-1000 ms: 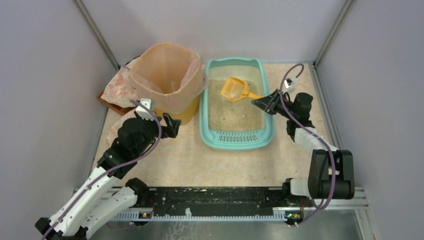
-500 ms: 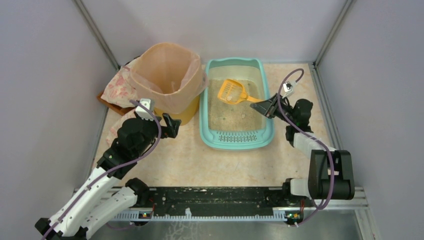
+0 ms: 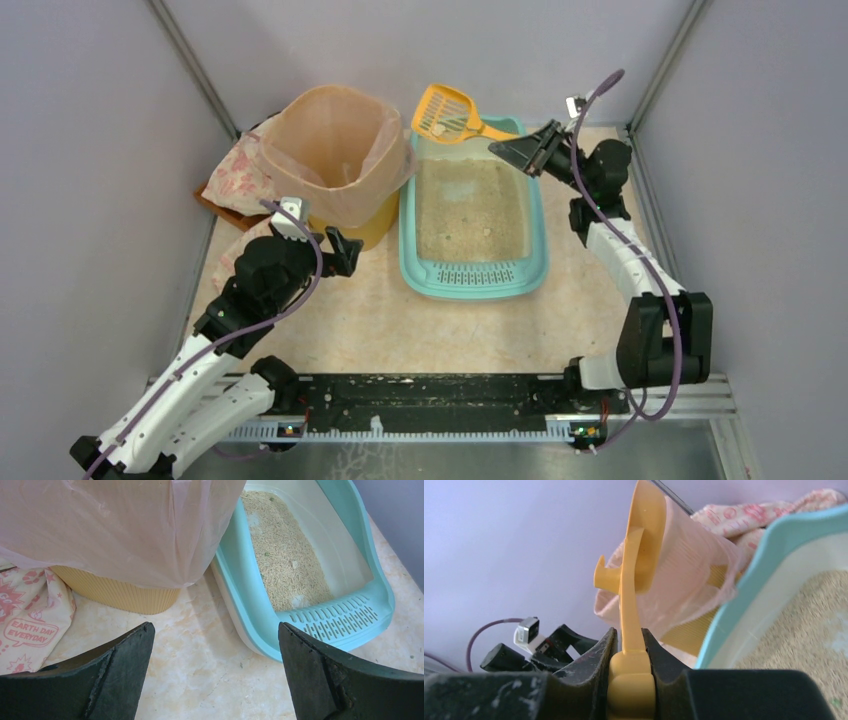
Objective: Clean the litter box
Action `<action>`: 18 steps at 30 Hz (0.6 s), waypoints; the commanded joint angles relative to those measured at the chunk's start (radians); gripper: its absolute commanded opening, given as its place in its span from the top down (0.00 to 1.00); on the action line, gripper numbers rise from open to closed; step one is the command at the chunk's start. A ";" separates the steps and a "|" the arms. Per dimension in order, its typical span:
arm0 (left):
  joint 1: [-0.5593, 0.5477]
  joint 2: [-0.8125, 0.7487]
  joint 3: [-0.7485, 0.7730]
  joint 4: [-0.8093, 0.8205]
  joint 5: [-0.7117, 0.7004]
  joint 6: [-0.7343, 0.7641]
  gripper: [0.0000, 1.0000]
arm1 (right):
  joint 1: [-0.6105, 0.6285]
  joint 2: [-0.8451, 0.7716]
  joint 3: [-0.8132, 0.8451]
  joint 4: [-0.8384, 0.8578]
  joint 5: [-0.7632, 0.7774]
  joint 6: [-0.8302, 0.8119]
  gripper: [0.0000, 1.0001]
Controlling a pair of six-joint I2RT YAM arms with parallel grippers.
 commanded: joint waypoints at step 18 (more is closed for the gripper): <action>0.000 -0.001 0.017 0.009 -0.005 0.006 0.01 | 0.411 0.404 0.791 -0.585 0.293 -0.632 1.00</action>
